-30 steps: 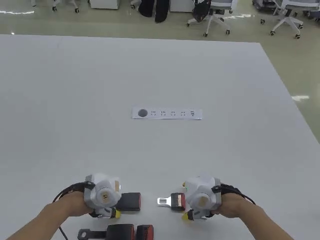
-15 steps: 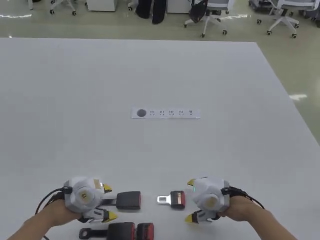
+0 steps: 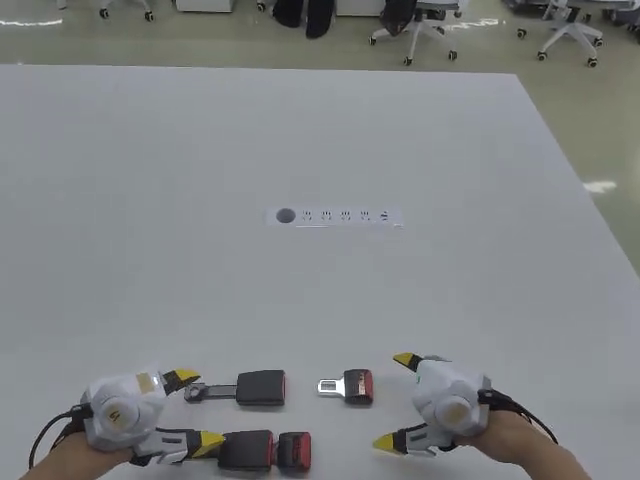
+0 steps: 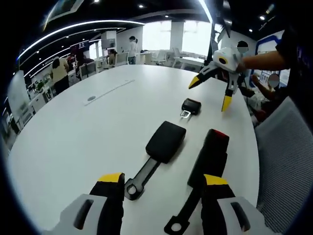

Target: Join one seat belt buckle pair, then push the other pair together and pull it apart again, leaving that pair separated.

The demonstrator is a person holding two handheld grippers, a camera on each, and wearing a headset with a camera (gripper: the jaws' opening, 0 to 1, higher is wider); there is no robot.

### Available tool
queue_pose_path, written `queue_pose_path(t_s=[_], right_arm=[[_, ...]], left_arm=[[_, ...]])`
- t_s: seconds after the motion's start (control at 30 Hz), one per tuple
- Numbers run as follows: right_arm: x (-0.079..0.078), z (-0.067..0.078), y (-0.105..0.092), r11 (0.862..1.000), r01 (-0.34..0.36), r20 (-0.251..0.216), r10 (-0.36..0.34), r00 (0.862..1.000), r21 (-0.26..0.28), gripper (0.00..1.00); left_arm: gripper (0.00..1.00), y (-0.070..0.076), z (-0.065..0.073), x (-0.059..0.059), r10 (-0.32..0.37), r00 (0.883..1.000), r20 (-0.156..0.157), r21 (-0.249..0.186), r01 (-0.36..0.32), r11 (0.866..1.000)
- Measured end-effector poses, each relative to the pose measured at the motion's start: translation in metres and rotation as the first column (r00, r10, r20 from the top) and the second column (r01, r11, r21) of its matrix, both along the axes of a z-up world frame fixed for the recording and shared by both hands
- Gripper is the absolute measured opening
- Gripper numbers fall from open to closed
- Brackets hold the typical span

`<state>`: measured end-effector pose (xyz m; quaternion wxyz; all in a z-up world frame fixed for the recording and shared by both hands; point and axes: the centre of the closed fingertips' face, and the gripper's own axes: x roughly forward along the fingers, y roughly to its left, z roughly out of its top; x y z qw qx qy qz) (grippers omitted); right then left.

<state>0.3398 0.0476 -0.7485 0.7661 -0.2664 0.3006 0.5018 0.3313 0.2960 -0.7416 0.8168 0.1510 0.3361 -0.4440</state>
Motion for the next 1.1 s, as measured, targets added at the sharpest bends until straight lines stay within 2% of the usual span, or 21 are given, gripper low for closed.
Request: queue_pose_path(t_s=[0.07, 0.2, 0.27, 0.43, 0.53, 0.67, 0.8, 0.97, 1.1], right_arm=[[-0.005, 0.003, 0.002, 0.999, 0.027, -0.002, -0.027, 1.000, 0.037, 0.86], [-0.012, 0.009, 0.004, 0.993, 0.070, 0.002, -0.071, 0.997, 0.093, 0.93], [-0.016, 0.012, 0.006, 0.987, 0.091, -0.005, -0.091, 0.996, 0.131, 0.99], [-0.025, 0.014, 0.008, 0.978, 0.123, -0.008, -0.124, 0.992, 0.167, 0.99], [-0.031, 0.016, 0.011, 0.969, 0.142, -0.015, -0.142, 0.990, 0.203, 0.99], [-0.035, 0.017, 0.012, 0.955, 0.156, -0.004, -0.160, 0.987, 0.252, 0.99], [-0.038, 0.016, 0.010, 0.944, 0.173, 0.003, -0.181, 0.984, 0.281, 0.99], [-0.039, 0.015, 0.005, 0.934, 0.179, 0.017, -0.193, 0.981, 0.308, 0.99], [-0.041, 0.010, 0.002, 0.936, 0.184, 0.009, -0.195, 0.981, 0.300, 0.99]], left_arm=[[0.69, 0.005, 0.000, -0.004, 0.039, 0.999, 0.001, -0.035, -0.039, 0.999], [0.79, 0.011, -0.001, -0.011, 0.064, 0.998, 0.017, -0.069, -0.063, 0.996], [0.84, 0.008, 0.000, -0.015, 0.070, 0.997, 0.019, -0.078, -0.068, 0.995], [0.91, 0.007, 0.000, -0.023, 0.079, 0.996, 0.030, -0.101, -0.075, 0.992], [0.96, 0.008, 0.004, -0.019, 0.125, 0.990, 0.060, -0.159, -0.114, 0.981], [1.00, 0.010, 0.006, -0.019, 0.141, 0.986, 0.087, -0.193, -0.122, 0.974], [1.00, 0.010, 0.007, -0.021, 0.150, 0.986, 0.075, -0.198, -0.133, 0.971], [1.00, 0.007, 0.009, -0.025, 0.137, 0.986, 0.098, -0.197, -0.116, 0.974], [1.00, 0.008, 0.005, -0.027, 0.136, 0.986, 0.091, -0.201, -0.116, 0.973]])
